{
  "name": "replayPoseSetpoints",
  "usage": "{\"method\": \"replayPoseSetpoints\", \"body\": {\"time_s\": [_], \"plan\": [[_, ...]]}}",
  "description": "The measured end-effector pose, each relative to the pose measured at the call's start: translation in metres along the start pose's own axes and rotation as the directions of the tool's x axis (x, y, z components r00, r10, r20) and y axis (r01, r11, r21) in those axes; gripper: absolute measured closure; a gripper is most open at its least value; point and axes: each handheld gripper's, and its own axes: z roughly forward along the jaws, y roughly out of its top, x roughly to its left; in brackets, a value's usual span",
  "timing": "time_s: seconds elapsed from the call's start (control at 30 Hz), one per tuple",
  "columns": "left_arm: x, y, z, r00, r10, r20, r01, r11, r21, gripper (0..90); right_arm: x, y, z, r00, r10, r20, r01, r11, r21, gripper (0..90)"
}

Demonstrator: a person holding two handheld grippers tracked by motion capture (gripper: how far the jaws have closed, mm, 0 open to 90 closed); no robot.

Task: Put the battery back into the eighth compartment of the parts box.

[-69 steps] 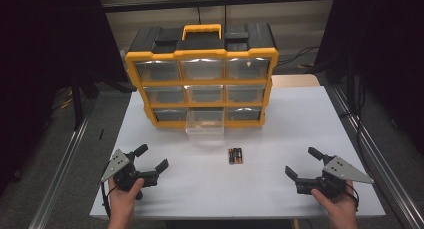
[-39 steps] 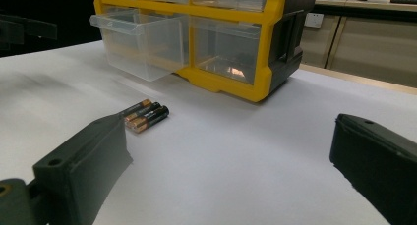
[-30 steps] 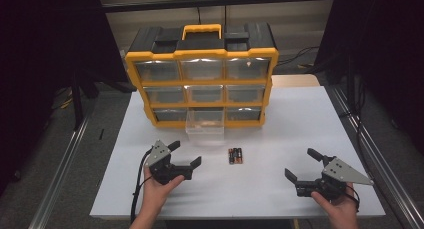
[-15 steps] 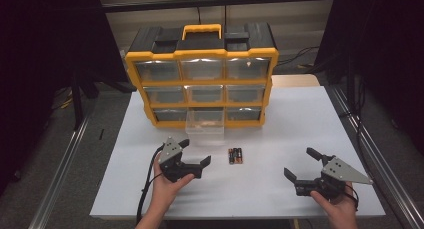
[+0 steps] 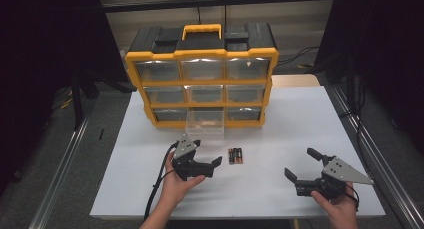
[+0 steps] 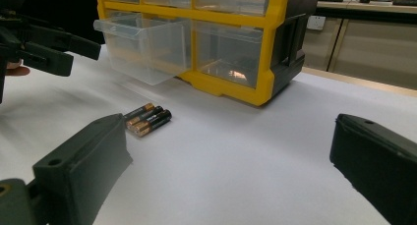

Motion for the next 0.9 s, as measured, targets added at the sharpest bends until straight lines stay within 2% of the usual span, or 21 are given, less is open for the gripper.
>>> {"method": "replayPoseSetpoints", "body": {"time_s": [0.03,0.07,0.1,0.13,0.23,0.37,0.43,0.53,0.7,0.77,0.8,0.83,0.87,0.9], "plan": [[0.0,0.0,0.0,1.0,0.0,0.0,0.0,1.0,0.0,2.5,0.0,0.0,0.0,1.0,0.0,0.0,0.0,1.0,0.0,0.6],[-0.001,0.001,0.003,0.9996,-0.001,0.029,0.001,1.0,0.0,2.9,0.0,0.0,0.0,1.0,0.0,-0.003,0.0,1.0,0.003,0.7],[-0.001,0.001,0.003,0.9996,-0.001,0.029,0.001,1.0,0.0,3.4,0.0,0.0,0.0,1.0,0.0,-0.003,0.0,1.0,0.003,0.7],[-0.003,0.003,0.006,0.9999,0.007,0.01,-0.007,0.9998,0.017,3.5,0.0,0.0,0.0,1.0,0.0,-0.004,0.0,1.0,0.002,0.7],[-0.006,0.005,0.008,0.9998,0.021,0.005,-0.021,0.9993,0.03,3.5,0.0,0.0,0.0,1.0,-0.001,-0.002,0.001,1.0,0.0,0.7],[-0.01,0.008,0.013,0.9989,0.041,0.023,-0.043,0.9975,0.057,5.5,0.0,0.0,0.0,1.0,0.0,-0.004,0.0,1.0,0.0,0.7],[-0.012,0.009,0.016,0.9991,0.029,0.032,-0.031,0.9974,0.065,9.2,0.001,0.0,0.0,1.0,0.001,-0.006,-0.001,1.0,-0.001,0.8],[-0.013,0.011,0.021,0.9983,0.05,0.028,-0.053,0.9919,0.115,9.9,0.001,0.0,0.0,1.0,0.003,-0.008,-0.003,1.0,0.001,0.8],[-0.014,0.011,0.026,0.9984,0.052,0.023,-0.054,0.9914,0.119,12.6,0.001,0.0,0.0,0.9999,0.003,-0.011,-0.003,1.0,0.0,0.8],[-0.013,0.012,0.028,0.9985,0.054,0.014,-0.055,0.9883,0.142,15.2,0.001,0.0,0.0,0.9999,0.003,-0.014,-0.003,1.0,-0.001,0.9],[-0.013,0.012,0.03,0.999,0.038,0.022,-0.041,0.9887,0.144,16.3,0.0,0.0,0.001,0.9999,-0.002,-0.015,0.002,1.0,-0.006,0.8],[-0.013,0.013,0.031,0.9992,0.034,0.019,-0.037,0.9853,0.167,19.7,0.001,0.0,0.001,0.9999,0.0,-0.017,0.0,1.0,-0.004,0.9],[-0.014,0.014,0.032,0.9992,0.034,0.022,-0.037,0.9837,0.176,19.7,0.001,0.0,0.001,0.9999,0.0,-0.017,0.0,1.0,-0.004,0.9],[-0.015,0.014,0.033,0.999,0.044,0.008,-0.045,0.9814,0.187,19.7,0.0,0.0,0.001,0.9998,-0.003,-0.017,0.003,1.0,-0.006,1.0]]}}
